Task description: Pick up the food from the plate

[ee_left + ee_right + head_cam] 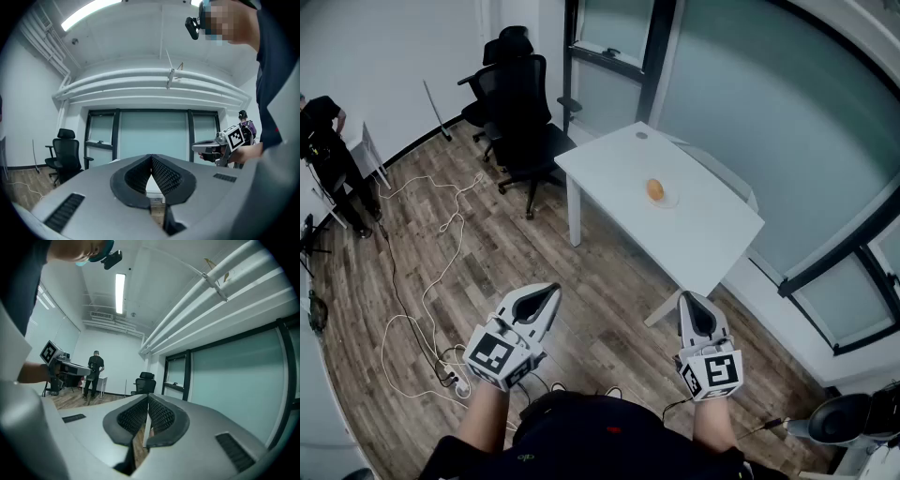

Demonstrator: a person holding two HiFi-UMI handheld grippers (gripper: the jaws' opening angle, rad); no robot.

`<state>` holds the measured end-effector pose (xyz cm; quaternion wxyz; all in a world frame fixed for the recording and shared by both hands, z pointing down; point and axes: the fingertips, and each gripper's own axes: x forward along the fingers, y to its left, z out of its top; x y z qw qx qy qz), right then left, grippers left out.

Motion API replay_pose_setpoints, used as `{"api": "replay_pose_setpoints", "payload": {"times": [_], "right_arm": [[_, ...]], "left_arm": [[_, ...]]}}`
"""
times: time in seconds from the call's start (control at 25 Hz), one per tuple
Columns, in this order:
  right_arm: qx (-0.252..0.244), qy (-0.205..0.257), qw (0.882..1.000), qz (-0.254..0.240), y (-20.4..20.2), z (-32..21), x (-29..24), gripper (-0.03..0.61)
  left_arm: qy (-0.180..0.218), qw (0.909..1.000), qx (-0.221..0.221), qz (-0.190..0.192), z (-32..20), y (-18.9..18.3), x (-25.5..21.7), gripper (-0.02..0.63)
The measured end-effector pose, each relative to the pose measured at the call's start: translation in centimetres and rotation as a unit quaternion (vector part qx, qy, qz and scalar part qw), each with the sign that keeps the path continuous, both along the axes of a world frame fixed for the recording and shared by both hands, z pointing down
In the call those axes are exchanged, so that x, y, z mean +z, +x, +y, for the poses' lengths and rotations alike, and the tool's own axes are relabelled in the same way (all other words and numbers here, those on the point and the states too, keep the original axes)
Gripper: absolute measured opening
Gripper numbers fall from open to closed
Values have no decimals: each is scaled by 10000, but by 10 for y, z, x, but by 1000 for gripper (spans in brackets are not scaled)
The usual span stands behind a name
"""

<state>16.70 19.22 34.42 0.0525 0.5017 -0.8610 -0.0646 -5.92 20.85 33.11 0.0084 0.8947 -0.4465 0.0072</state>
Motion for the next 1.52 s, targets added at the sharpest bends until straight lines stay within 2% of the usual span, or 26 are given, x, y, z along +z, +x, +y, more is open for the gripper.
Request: {"api": "replay_pose_setpoints", "payload": {"times": [0.32,0.56,0.88,1.28,1.52], "right_arm": [[9,-96,9999,115,-9,5,8,25],[-29,-38,10000,-73,-19,6,2,26],[30,-200,9998,23,-29,5,15,26],[24,-261,9995,155,-85,7,21,26],[24,-477,9982,358,-124,15,48,26]], "left_arm": [[-33,10000,-51,65,7,-19,10,23],[-141,9998,-12,159,10,-25,10,23],[-74,9998,51,175,15,-33,16,23],[-151,9995,102,274,19,-87,29,23],[-391,9985,136,357,19,-126,57,23]]}}
